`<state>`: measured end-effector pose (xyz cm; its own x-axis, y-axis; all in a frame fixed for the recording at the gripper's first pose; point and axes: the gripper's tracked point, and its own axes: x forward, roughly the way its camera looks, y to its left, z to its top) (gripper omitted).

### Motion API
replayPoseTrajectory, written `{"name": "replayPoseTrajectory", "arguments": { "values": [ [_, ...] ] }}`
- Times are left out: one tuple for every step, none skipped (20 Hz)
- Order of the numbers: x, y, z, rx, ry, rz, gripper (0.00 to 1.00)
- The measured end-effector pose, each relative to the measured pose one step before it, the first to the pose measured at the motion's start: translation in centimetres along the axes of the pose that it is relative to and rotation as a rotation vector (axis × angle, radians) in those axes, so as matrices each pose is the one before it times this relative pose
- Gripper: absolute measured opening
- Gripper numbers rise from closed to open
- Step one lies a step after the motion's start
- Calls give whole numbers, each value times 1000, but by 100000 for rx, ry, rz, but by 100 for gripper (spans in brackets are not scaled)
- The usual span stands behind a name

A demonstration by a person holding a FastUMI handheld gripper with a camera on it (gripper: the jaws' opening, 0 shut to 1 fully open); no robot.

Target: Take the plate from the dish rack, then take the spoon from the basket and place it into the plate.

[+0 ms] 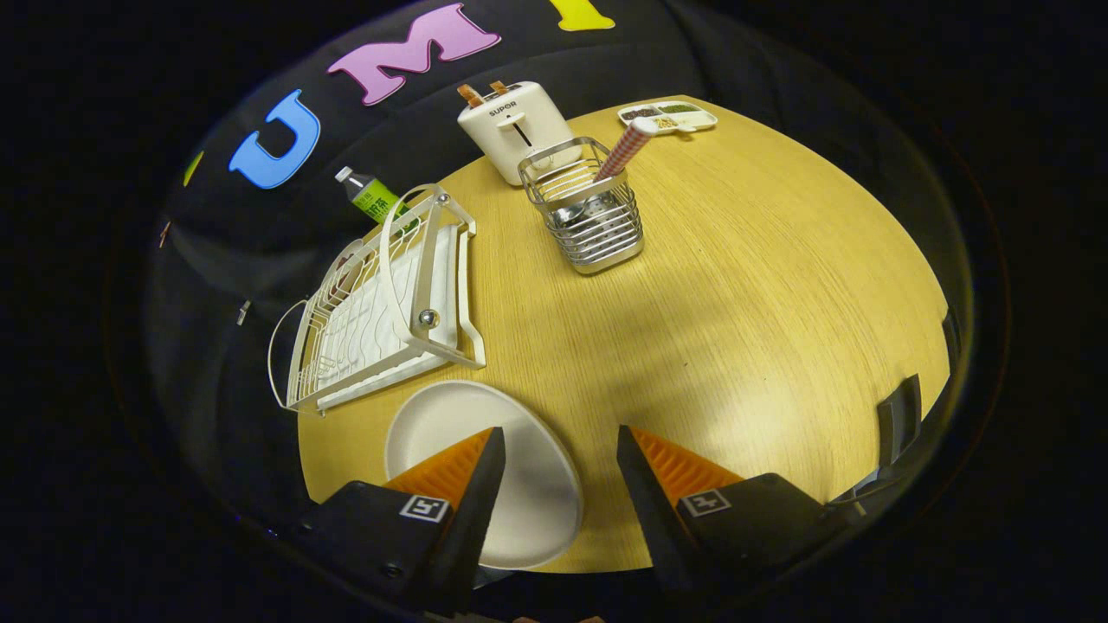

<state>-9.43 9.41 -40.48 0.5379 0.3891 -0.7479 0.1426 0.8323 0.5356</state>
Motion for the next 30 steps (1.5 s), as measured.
{"name": "replayPoseTrajectory", "arguments": {
  "values": [
    [-626,200,331,-2009,-894,707,88],
    [-856,578,345,-2824,-1214,1917,92],
    [-721,779,545,-4011,-1780,2915,98],
    [-937,884,765,-4942,-3185,3117,98],
    [-860,882,1052,-5151,-3352,3375,98],
    [-871,1117,1039,-4592,-3156,3240,99],
    [-786,856,1215,-4259,-3043,2963,99],
    [-854,771,1467,-3968,-3257,2471,99],
    [-619,461,1514,-3661,-2599,1535,99],
    [-659,340,1675,-3629,-2775,1121,99],
    [-448,-33,1897,-3286,-3415,91,99],
    [-346,-288,2259,-2494,-3806,-171,99],
    [-157,-490,2099,-1910,-3268,-383,99],
    [-190,-670,1846,-2040,-2456,-434,99],
    [70,-1108,1421,-2517,-1435,-928,99],
    [300,-1277,769,-3446,-747,-1377,99],
    [414,-1521,516,-3669,222,-1997,99],
    [629,-1364,-164,-3701,830,-1446,99],
    [822,-1220,-306,-3439,1184,-972,99],
    [921,-1231,-883,-3009,2762,-1246,99],
    [940,-860,-958,-2830,3284,-413,99],
    [880,-646,-767,-2221,2441,-318,99],
    [768,-271,-884,-1541,2105,330,99],
    [854,-214,-794,-1027,2316,364,99],
    [770,-311,-726,-852,1964,-3,99],
    [787,-88,-745,-665,2004,447,99],
    [831,-113,-650,-238,1950,486,97],
    [832,131,-741,-12,2109,1149,96],
    [731,131,-648,146,2009,881,94],
    [701,177,-545,294,1859,867,93]
  ]
}}
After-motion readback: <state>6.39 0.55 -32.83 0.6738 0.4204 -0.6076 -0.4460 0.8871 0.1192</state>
